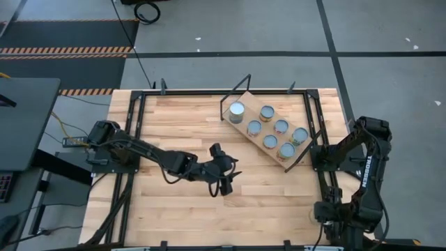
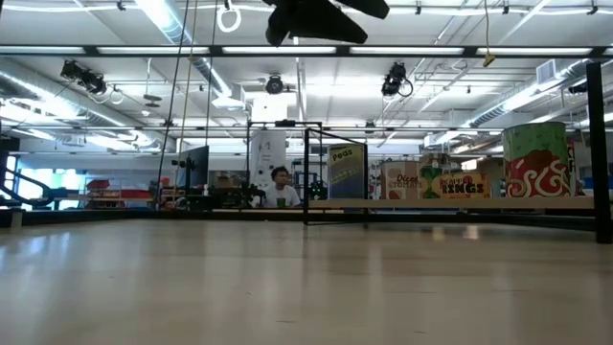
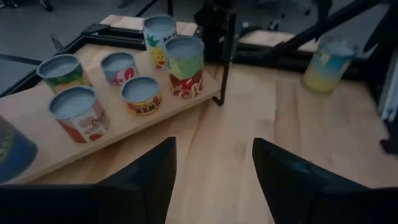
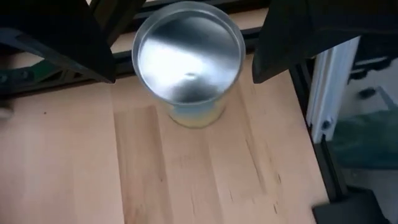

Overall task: Pick and place cans onto a shelf
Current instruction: Put the canned carrots on the shelf aligned with the canned peas

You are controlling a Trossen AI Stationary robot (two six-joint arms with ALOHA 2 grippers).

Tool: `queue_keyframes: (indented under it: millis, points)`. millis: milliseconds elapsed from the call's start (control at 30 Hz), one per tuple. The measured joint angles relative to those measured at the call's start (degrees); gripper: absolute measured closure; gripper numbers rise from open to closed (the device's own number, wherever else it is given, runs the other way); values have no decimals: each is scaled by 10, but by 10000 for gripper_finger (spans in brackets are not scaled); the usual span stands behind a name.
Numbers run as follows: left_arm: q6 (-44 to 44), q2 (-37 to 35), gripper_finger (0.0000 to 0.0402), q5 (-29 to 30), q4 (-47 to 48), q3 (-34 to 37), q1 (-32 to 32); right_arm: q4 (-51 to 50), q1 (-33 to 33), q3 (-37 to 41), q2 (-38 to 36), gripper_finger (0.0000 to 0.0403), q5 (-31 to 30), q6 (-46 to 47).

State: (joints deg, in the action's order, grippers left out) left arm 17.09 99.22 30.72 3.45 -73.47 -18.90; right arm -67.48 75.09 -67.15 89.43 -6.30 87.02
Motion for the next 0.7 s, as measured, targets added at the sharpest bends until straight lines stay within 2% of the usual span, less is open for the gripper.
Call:
queue_keyframes:
  millis: [200, 367, 467, 700]
  points:
    - [33, 0, 186, 0, -2, 0, 1, 15, -1, 15, 0, 20, 30, -2]
    - [29, 0, 186, 3, -4, 0, 1, 72, 3, 53, 0, 20, 48, -11]
    - [3, -2, 187, 14, 2, 0, 1, 74, -2, 61, 0, 24, 59, -13]
    - [-15, -46, 204, 46, 127, 0, 10, 69, -24, 58, 0, 82, 69, -54]
